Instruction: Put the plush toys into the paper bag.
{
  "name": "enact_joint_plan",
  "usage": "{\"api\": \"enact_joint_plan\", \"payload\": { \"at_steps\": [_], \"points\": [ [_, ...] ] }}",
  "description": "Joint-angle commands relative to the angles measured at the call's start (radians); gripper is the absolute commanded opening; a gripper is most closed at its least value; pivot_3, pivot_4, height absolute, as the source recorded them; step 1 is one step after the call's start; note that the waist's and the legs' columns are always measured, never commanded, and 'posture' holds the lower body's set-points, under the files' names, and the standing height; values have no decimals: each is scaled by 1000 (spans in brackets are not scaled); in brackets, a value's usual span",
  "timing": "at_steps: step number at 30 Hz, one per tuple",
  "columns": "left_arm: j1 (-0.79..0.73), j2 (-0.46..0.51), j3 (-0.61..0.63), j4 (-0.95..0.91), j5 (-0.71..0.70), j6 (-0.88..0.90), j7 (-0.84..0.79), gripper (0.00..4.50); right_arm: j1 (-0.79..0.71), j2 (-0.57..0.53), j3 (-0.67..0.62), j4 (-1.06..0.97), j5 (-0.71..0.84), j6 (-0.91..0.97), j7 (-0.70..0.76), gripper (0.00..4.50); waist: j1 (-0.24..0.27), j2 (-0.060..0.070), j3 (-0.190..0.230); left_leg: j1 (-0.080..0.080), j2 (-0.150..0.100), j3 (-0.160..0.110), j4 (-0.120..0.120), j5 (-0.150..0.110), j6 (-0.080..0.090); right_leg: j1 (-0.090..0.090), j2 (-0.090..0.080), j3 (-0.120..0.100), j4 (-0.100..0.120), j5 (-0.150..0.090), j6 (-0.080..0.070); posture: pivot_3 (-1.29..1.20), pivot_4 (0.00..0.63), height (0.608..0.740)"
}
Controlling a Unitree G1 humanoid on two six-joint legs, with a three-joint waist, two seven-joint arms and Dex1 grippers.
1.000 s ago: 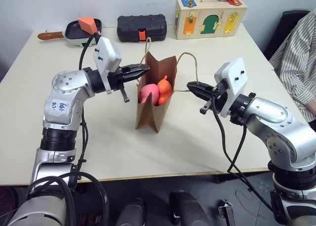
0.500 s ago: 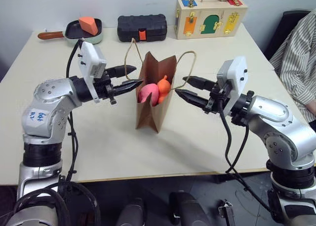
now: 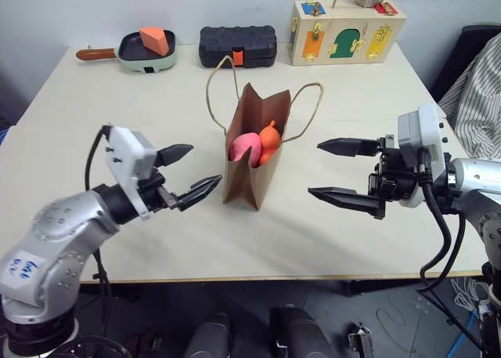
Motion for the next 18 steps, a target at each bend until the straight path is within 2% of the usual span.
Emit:
{"api": "enact_joint_plan", "payload": {
  "at_steps": [1,9,18],
  "points": [
    [0,-49,-80,-33,81,-59,89,4465,11,-5,15,-16,-25,-43,13,4487,6,0,0,0,0,0,0,0,0,0,0,0,-1,0,0,0,150,740],
    [-36,-129,-257,-3,143,-115,101,4465,13,6,55,-22,-53,-59,-5,4487,16,0,0,-1,0,0,0,0,0,0,0,0,-3,0,0,0,150,740],
    [-82,-243,-365,76,274,-128,223,4465,53,6,43,-100,-3,-25,-51,4487,17,0,0,-2,0,0,0,0,0,0,0,0,-3,0,0,0,150,740]
  ]
}}
